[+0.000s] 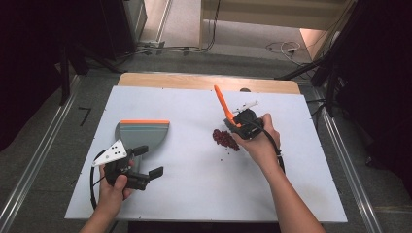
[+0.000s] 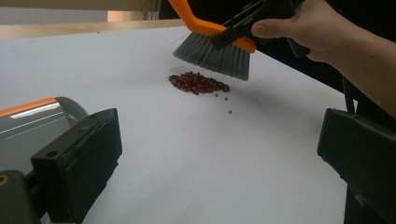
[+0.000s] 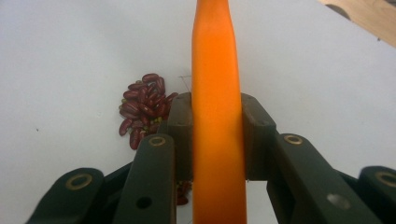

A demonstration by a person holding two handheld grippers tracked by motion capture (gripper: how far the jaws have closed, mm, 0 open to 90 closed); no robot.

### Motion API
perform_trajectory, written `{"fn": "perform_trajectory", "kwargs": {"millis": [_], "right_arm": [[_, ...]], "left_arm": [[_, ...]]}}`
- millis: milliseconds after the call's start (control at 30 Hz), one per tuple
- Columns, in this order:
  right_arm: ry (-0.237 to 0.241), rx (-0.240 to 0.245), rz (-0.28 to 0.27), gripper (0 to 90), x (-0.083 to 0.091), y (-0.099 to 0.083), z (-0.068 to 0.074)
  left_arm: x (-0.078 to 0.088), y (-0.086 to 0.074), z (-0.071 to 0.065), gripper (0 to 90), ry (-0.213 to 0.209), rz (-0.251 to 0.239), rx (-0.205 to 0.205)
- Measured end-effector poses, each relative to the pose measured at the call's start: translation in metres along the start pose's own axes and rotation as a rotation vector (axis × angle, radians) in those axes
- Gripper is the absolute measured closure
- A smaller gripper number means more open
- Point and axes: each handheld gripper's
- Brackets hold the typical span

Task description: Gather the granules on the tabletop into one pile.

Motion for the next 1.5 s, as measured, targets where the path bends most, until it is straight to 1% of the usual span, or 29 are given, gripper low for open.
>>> {"fn": "perform_trajectory", "kwargs": {"millis": [33, 133, 200, 233, 267, 300, 333, 367, 400, 433, 500, 600, 633, 667, 700, 767, 833, 900, 933, 1000, 1033, 1067, 1100, 1167, 1200, 1267, 1300, 1400, 1500], "right_arm": [[0.000, 0.016, -0.005, 68.7, 0.001, 0.000, -0.001], [-0.002, 0.033, -0.002, 68.6, 0.002, -0.002, -0.005], [0.013, 0.030, -0.015, 68.6, 0.005, -0.005, -0.006], [0.037, 0.042, -0.028, 68.6, 0.007, -0.006, -0.007], [0.079, 0.066, -0.044, 68.6, 0.011, -0.008, -0.007], [0.112, 0.096, -0.061, 68.6, 0.013, -0.009, -0.006], [0.151, 0.123, -0.066, 68.6, 0.017, -0.011, -0.004], [0.179, 0.168, -0.071, 68.6, 0.021, -0.013, -0.001], [0.205, 0.210, -0.064, 68.6, 0.025, -0.015, 0.004], [0.237, 0.264, -0.060, 68.6, 0.028, -0.018, 0.008], [0.314, 0.328, -0.038, 68.6, 0.032, -0.022, 0.018], [0.409, 0.381, 0.007, 68.6, 0.030, -0.028, 0.030], [0.421, 0.386, 0.015, 68.6, 0.029, -0.029, 0.032], [0.451, 0.404, 0.030, 68.6, 0.025, -0.030, 0.033], [0.462, 0.422, 0.036, 68.6, 0.020, -0.031, 0.033], [0.460, 0.437, 0.051, 68.6, 0.011, -0.032, 0.031], [0.481, 0.411, 0.037, 68.6, 0.006, -0.031, 0.023], [0.485, 0.402, 0.032, 68.6, 0.001, -0.028, 0.015], [0.485, 0.400, 0.023, 68.7, -0.001, -0.027, 0.011], [0.461, 0.409, 0.006, 68.7, -0.005, -0.025, 0.005], [0.477, 0.403, 0.012, 68.7, -0.007, -0.023, 0.002], [0.478, 0.410, 0.004, 68.7, -0.009, -0.021, 0.000], [0.463, 0.407, 0.007, 68.7, -0.010, -0.020, -0.001], [0.463, 0.407, 0.002, 68.7, -0.012, -0.017, -0.003], [0.452, 0.410, -0.007, 68.7, -0.013, -0.016, -0.004], [0.438, 0.390, -0.005, 68.7, -0.014, -0.015, -0.006], [0.434, 0.390, -0.010, 68.7, -0.015, -0.014, -0.007], [0.427, 0.391, -0.011, 68.7, -0.012, -0.014, -0.006], [0.426, 0.390, -0.027, 68.6, -0.006, -0.014, -0.007]], "left_arm": [[0.000, 0.000, 0.000, 0.6, -0.001, -0.002, 0.001], [0.000, 0.000, -0.001, 0.6, 0.000, -0.003, -0.001], [0.000, 0.000, -0.001, 0.6, 0.000, -0.002, 0.000], [0.000, 0.000, 0.000, 0.6, 0.000, -0.001, 0.000], [0.000, 0.000, 0.000, 0.6, -0.001, -0.002, 0.001], [0.000, 0.000, 0.000, 0.6, 0.000, -0.002, 0.001], [0.000, 0.000, 0.000, 0.6, 0.000, -0.003, 0.003], [0.000, 0.000, 0.000, 0.6, 0.001, -0.002, 0.005], [-0.001, 0.000, 0.000, 0.6, 0.001, -0.001, 0.005], [-0.001, 0.000, 0.001, 0.6, 0.000, -0.002, 0.005], [-0.001, 0.000, 0.000, 0.6, 0.000, -0.002, 0.004], [-0.001, 0.000, -0.001, 0.6, -0.001, -0.002, 0.004], [-0.001, 0.000, -0.001, 0.6, -0.001, -0.003, 0.004], [-0.002, 0.000, -0.002, 0.6, -0.001, -0.003, 0.004], [-0.002, 0.000, -0.002, 0.6, -0.001, -0.004, 0.004], [-0.002, 0.000, -0.002, 0.6, -0.002, -0.003, 0.004], [-0.001, 0.000, -0.001, 0.6, -0.002, -0.004, 0.005], [-0.001, 0.000, 0.000, 0.6, -0.002, -0.003, 0.007], [-0.001, 0.000, 0.000, 0.6, 0.000, -0.004, 0.010], [-0.002, 0.000, 0.000, 0.6, 0.000, -0.005, 0.011], [-0.002, 0.000, 0.000, 0.6, 0.000, -0.003, 0.010], [-0.002, 0.000, 0.000, 0.6, 0.000, -0.003, 0.009], [-0.002, 0.000, 0.000, 0.6, 0.000, -0.003, 0.009], [-0.001, 0.000, 0.000, 0.6, 0.000, -0.004, 0.010], [-0.001, 0.000, 0.000, 0.6, 0.000, -0.004, 0.010], [-0.001, 0.000, 0.000, 0.6, 0.000, -0.002, 0.008], [-0.001, -0.001, 0.000, 0.6, 0.000, -0.002, 0.009], [-0.001, 0.000, 0.000, 0.6, 0.000, -0.001, 0.008], [-0.001, -0.001, 0.000, 0.6, 0.000, -0.003, 0.009]]}}
Point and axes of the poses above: each handheld gripper's, and its own axes: x roughly backward along the jaws, y roughly out of its top, z roughly to its left
